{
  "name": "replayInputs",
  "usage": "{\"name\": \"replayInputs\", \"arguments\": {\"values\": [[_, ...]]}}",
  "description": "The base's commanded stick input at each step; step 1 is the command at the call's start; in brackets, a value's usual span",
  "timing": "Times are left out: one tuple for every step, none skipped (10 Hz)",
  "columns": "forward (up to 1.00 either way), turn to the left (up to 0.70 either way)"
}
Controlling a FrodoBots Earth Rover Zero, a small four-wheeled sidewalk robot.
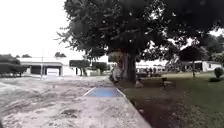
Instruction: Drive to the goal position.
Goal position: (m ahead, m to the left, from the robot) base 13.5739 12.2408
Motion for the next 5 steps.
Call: {"name": "replayInputs", "arguments": {"values": [[0.5,0.0],[0.5,0.0],[0.5,0.0],[0.5,0.0],[0.5,0.0]]}}
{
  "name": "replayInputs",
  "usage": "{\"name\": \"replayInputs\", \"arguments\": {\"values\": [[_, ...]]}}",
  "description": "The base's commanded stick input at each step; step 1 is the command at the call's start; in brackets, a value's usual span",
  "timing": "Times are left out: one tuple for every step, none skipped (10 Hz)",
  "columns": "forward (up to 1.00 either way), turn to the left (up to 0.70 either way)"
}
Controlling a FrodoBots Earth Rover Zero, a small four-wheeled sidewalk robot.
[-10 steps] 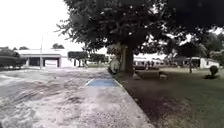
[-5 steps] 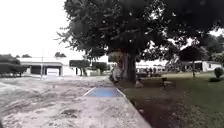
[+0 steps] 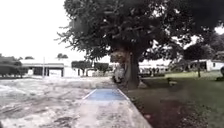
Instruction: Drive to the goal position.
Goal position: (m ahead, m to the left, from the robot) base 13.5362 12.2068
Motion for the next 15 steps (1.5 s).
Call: {"name": "replayInputs", "arguments": {"values": [[0.5,0.0],[0.5,0.0],[0.5,0.0],[0.5,0.0],[0.5,0.0],[0.5,0.0],[0.5,0.0],[0.5,0.0],[0.5,0.0],[0.5,0.0],[0.5,0.0],[0.5,0.0],[0.5,0.0],[0.5,0.0],[0.5,0.0]]}}
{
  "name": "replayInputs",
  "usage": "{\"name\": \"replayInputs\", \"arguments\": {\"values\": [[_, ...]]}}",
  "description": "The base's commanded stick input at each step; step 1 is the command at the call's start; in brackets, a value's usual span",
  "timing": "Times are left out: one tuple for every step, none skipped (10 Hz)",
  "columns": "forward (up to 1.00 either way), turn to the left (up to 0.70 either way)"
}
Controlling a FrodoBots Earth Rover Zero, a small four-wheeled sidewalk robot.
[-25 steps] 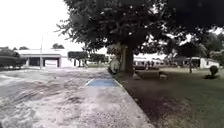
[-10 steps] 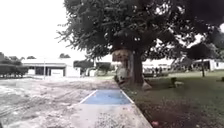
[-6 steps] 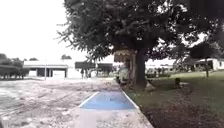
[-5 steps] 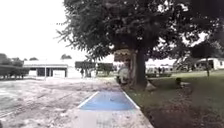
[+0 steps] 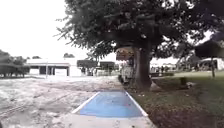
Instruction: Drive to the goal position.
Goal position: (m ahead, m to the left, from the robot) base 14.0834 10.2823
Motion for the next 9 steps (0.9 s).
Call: {"name": "replayInputs", "arguments": {"values": [[0.5,0.0],[0.5,0.0],[0.5,0.0],[0.5,0.0],[0.5,0.0],[0.5,0.0],[0.5,0.0],[0.5,0.0],[0.5,0.0]]}}
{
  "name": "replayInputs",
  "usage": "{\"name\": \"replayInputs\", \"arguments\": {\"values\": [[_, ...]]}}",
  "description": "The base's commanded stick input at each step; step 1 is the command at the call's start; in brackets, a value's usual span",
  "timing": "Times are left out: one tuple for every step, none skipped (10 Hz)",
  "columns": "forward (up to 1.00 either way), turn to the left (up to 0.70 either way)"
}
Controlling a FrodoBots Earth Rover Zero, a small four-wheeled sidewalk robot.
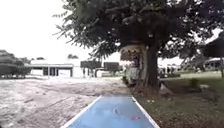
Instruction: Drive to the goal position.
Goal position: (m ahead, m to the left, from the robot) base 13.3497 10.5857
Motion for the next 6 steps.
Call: {"name": "replayInputs", "arguments": {"values": [[0.5,0.0],[0.5,0.0],[0.5,0.0],[0.5,0.0],[0.5,0.0],[0.5,0.0]]}}
